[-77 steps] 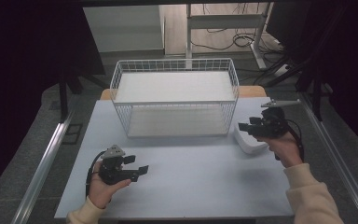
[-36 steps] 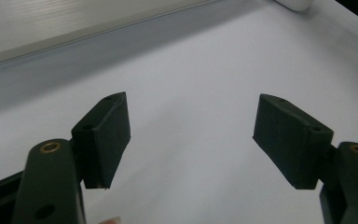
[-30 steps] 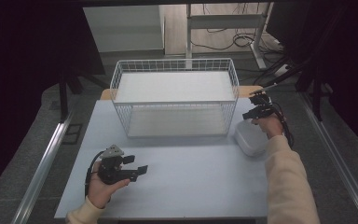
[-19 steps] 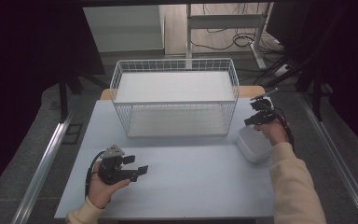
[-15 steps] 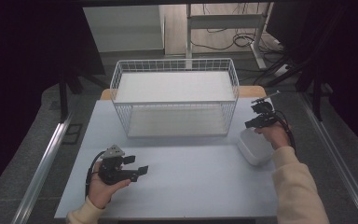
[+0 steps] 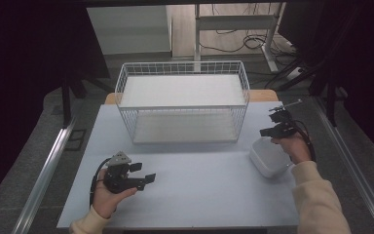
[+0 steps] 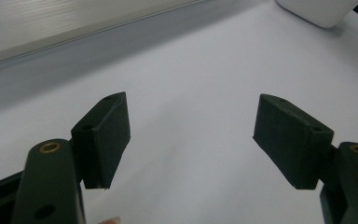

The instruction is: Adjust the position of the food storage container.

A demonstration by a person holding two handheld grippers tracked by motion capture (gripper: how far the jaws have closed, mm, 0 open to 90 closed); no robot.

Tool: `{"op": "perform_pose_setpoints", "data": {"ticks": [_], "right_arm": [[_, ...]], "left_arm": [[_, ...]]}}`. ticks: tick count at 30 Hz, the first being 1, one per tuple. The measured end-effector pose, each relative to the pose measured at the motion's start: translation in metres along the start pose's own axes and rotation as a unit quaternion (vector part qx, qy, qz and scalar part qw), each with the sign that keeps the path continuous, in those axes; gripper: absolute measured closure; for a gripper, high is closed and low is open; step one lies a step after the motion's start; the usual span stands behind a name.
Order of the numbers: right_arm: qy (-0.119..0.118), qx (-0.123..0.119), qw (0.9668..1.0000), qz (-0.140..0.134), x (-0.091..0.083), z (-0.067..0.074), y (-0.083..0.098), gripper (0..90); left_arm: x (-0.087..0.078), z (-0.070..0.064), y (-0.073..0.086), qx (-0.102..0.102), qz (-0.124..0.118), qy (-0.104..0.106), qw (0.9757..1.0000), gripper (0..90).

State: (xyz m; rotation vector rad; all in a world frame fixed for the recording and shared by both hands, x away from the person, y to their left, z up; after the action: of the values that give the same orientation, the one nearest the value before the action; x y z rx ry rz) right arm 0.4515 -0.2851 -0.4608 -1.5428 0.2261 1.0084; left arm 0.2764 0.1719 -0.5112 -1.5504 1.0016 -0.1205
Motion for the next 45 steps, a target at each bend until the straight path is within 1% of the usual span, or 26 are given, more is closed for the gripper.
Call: {"op": "perform_pose_setpoints", "data": {"ticks": [2, 5, 6, 7, 9, 11, 13, 16, 18, 19, 22, 24, 25, 28, 32, 37, 41, 43, 45], "right_arm": [[0.004, 0.001, 0.9999, -0.016, -0.012, -0.004, 0.0, 89.1], [0.023, 0.005, 0.9991, -0.034, -0.035, -0.017, 0.006, 89.1], [0.023, 0.005, 0.9991, -0.034, -0.035, -0.017, 0.006, 89.1], [0.037, 0.01, 0.9986, -0.037, -0.044, -0.026, 0.012, 89.1], [0.048, 0.018, 0.9982, -0.032, -0.05, -0.038, 0.022, 89.1], [0.054, 0.022, 0.998, -0.023, -0.052, -0.046, 0.033, 89.1], [0.055, 0.026, 0.998, -0.017, -0.053, -0.051, 0.042, 89.1], [0.053, 0.021, 0.9984, -0.003, -0.049, -0.053, 0.055, 89.1], [0.061, 0.015, 0.998, 0.004, -0.047, -0.054, 0.06, 89.1], [0.061, 0.014, 0.998, 0.007, -0.047, -0.054, 0.063, 89.1], [0.057, 0.013, 0.9982, 0.01, -0.047, -0.054, 0.069, 89.1], [0.051, 0.013, 0.9986, 0.011, -0.047, -0.053, 0.074, 89.1], [0.049, 0.013, 0.9987, 0.007, -0.047, -0.053, 0.075, 89.1], [0.047, 0.013, 0.9988, 0.006, -0.048, -0.052, 0.076, 89.2], [0.039, 0.002, 0.9992, 0.008, -0.047, -0.044, 0.076, 89.2], [0.027, -0.016, 0.9995, 0.011, -0.045, -0.026, 0.077, 89.2], [0.01, -0.033, 0.9993, 0.012, -0.041, -0.01, 0.078, 89.2], [0.003, -0.037, 0.9992, 0.016, -0.039, -0.003, 0.078, 89.1], [-0.004, -0.046, 0.9987, 0.02, -0.036, 0.005, 0.078, 89.1]], "left_arm": [[0.0, 0.001, 0.0, -0.001, 0.0, 0.0, 1.0, 26.6], [0.0, 0.0, 0.0, -0.001, 0.0, 0.0, 1.0, 26.6], [0.0, 0.0, 0.0, -0.001, 0.0, 0.0, 1.0, 26.6], [0.001, 0.0, -0.001, 0.0, 0.0, 0.0, 1.0, 26.6], [0.001, -0.001, -0.002, 0.002, 0.0, 0.001, 1.0, 26.6], [0.0, -0.002, -0.003, 0.002, -0.002, 0.002, 1.0, 26.4], [0.0, -0.003, -0.005, 0.0, -0.004, 0.002, 1.0, 26.4], [0.001, -0.002, -0.005, 0.0, -0.004, 0.002, 1.0, 26.4], [0.001, -0.002, -0.004, 0.0, -0.001, 0.002, 1.0, 26.3], [0.001, -0.002, -0.004, 0.0, 0.0, 0.002, 1.0, 26.3], [0.001, -0.001, -0.003, -0.001, 0.0, 0.002, 1.0, 26.3], [0.001, -0.002, -0.004, -0.001, -0.001, 0.002, 1.0, 26.3], [0.001, -0.002, -0.004, 0.0, 0.0, 0.002, 1.0, 26.3], [0.002, -0.003, -0.003, 0.001, 0.001, 0.003, 1.0, 26.3], [0.002, -0.003, -0.004, 0.001, 0.001, 0.004, 1.0, 26.2], [0.003, -0.003, -0.003, 0.001, 0.004, 0.004, 1.0, 26.2], [0.002, -0.003, -0.003, 0.002, 0.003, 0.005, 1.0, 26.2], [0.002, -0.004, -0.003, 0.002, 0.003, 0.004, 1.0, 26.2], [0.002, -0.003, -0.003, 0.001, 0.003, 0.004, 1.0, 26.2]]}}
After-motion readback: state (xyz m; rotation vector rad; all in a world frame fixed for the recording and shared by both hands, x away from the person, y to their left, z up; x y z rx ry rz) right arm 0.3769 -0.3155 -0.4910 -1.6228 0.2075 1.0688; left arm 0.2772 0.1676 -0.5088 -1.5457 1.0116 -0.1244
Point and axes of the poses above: each handheld gripper's, and its own axes: x roughly forward along the jaws, y roughly out of its underside, z roughly to its left, the point moved 4 cm from there along x, roughly forward along the jaws, and after that the axes turned 11 degrees about -z, right-handed, at the moved point
